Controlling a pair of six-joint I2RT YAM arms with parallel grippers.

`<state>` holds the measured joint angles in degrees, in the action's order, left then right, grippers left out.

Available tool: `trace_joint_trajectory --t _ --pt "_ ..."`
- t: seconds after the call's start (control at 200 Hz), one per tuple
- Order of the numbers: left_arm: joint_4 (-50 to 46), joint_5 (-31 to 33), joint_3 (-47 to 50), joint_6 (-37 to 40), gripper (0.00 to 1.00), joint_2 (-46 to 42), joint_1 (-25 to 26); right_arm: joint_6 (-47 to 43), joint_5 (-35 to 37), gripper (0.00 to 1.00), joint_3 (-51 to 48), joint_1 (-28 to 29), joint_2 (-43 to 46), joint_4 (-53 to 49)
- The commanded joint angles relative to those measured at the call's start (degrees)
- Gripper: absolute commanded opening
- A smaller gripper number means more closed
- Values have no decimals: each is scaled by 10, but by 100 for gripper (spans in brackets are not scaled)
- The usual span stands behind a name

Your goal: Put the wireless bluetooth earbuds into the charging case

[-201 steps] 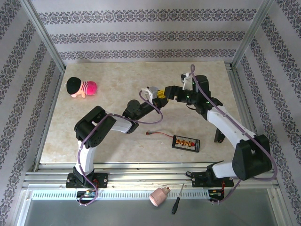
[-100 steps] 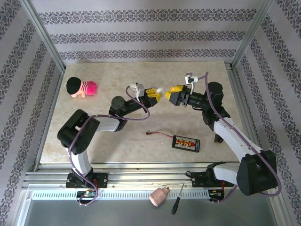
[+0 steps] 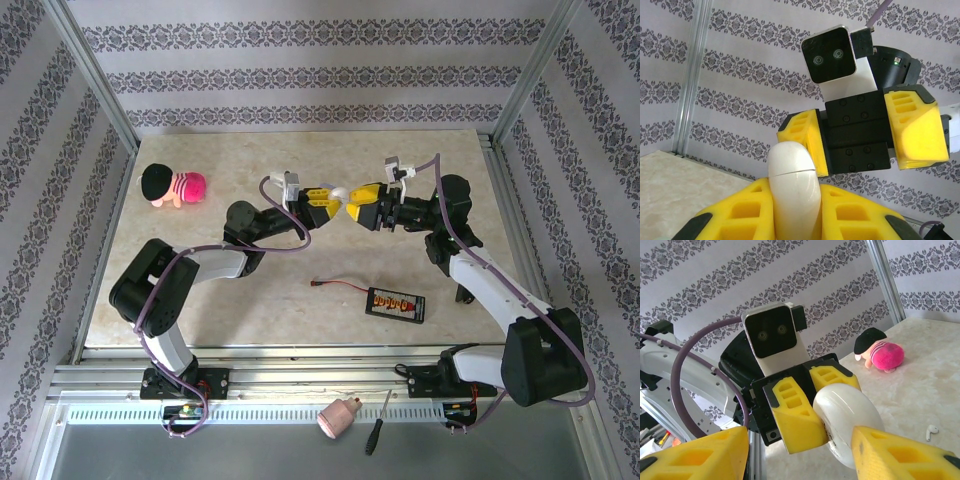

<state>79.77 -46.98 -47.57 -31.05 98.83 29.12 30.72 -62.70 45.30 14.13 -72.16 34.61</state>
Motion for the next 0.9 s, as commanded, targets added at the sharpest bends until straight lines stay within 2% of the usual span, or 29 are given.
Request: trace_joint_trajectory --t 0.0,0.545,0.655,0.76,0.894 --pt "22 -36 -10 -35 1 -28 -1 -5 -19 57 8 4 -15 22" --pt "21 -30 -11 -32 1 -21 -1 -3 14 57 -16 -11 4 41" --pt "21 -31 -12 -29 2 -18 -1 -1 27 62 -23 -11 6 58" --pt "21 -28 -11 -26 1 -15 -2 11 36 62 -35 -16 9 92" --pt "21 -32 -17 -32 2 -9 -2 4 43 62 -36 -18 -3 87"
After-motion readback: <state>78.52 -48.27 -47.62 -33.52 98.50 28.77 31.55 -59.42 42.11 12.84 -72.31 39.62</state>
